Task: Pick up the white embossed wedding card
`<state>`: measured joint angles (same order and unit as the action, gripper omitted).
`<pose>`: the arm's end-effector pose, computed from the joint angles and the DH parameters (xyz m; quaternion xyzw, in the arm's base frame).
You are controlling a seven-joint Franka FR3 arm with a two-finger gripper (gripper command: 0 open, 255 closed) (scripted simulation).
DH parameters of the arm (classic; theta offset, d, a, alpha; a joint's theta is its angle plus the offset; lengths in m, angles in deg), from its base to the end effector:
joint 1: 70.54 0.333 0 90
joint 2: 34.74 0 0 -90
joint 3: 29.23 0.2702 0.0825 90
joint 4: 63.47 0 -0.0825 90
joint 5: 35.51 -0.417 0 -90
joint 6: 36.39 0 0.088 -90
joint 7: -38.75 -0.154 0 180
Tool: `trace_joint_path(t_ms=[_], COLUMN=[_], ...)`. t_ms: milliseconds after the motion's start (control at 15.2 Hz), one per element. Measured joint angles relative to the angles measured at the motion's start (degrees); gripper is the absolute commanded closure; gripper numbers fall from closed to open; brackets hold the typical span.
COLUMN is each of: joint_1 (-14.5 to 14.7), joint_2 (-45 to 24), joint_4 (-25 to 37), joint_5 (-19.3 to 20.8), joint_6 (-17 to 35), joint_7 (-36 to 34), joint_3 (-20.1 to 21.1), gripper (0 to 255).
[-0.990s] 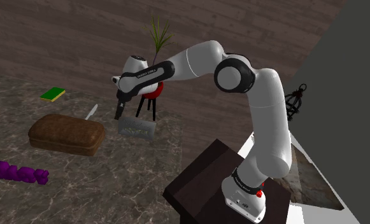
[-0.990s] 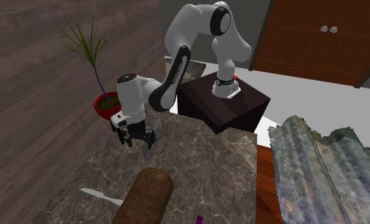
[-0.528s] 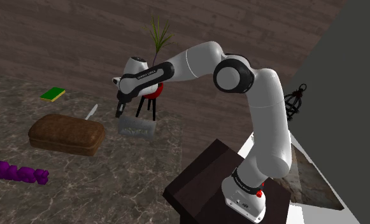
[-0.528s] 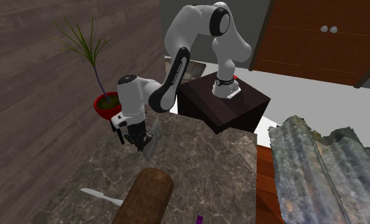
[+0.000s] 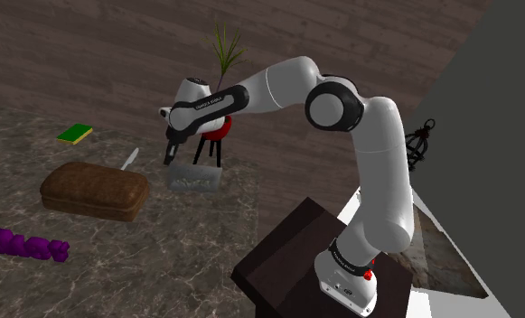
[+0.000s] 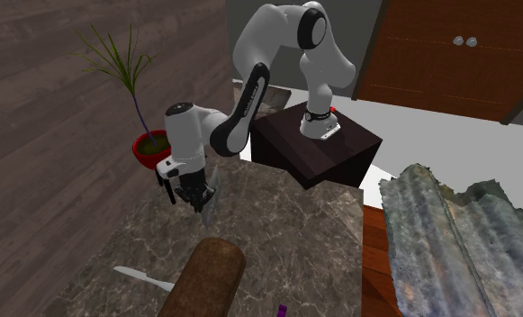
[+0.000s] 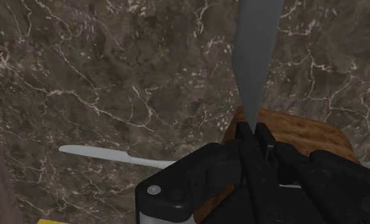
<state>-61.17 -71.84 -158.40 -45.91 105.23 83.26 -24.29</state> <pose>0.6845 0.1769 0.1457 -0.8999 -0.4191 -0.1030 0.0624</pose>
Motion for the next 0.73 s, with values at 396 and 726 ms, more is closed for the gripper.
trace_joint_path(t_ms=[396,726], joint_1=[0.0,0.0], joint_2=[2.7,4.8], joint_4=[0.5,1.3], joint_5=[0.3,0.5], joint_6=[-3.2,-6.0], joint_7=[-0.6,-1.2], joint_3=[-0.2,-0.3], gripper=[255,255])
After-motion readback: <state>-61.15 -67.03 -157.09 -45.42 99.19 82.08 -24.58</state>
